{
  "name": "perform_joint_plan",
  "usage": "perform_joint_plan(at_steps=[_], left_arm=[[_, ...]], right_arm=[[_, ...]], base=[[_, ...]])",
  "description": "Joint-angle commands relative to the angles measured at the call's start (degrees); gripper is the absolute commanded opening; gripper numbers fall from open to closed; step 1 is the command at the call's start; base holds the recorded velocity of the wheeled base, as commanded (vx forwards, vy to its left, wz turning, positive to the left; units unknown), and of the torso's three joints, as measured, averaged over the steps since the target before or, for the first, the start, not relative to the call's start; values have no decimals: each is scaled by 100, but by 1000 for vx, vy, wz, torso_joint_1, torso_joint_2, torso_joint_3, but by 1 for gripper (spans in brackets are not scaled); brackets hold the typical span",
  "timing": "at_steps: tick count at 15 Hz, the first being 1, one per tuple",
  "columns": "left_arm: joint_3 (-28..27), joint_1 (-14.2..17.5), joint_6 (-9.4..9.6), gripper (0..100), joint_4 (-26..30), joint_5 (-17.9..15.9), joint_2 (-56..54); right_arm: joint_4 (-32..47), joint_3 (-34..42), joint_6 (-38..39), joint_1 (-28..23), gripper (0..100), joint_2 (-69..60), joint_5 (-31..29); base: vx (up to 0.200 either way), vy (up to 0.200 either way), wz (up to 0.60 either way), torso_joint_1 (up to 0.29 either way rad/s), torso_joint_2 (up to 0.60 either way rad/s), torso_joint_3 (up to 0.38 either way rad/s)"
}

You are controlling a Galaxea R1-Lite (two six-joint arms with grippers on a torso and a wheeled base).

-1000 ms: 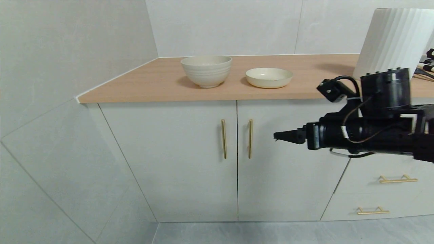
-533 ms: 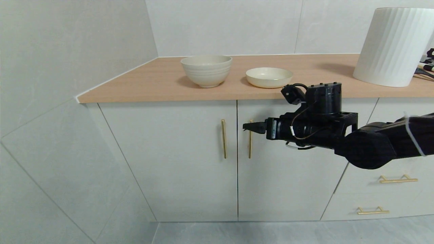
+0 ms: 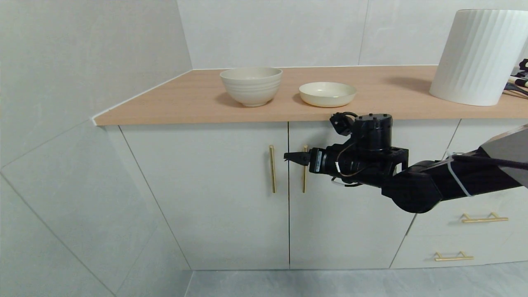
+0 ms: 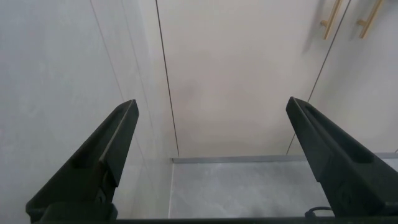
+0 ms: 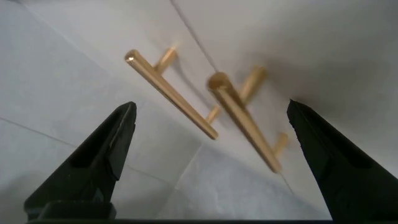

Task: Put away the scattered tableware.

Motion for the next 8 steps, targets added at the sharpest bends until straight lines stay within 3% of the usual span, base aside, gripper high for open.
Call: perform_joint_plan(at_steps=[1, 8], left_arm=[[1, 4, 0, 100, -4, -2, 0], [1, 4, 0, 100, -4, -2, 0]], right_arm=[[-60, 7, 12, 49, 100, 118, 1], [-447, 33, 153, 224, 100, 276, 1]], base=[[0, 0, 0, 0, 0, 0], [0, 0, 0, 0, 0, 0]])
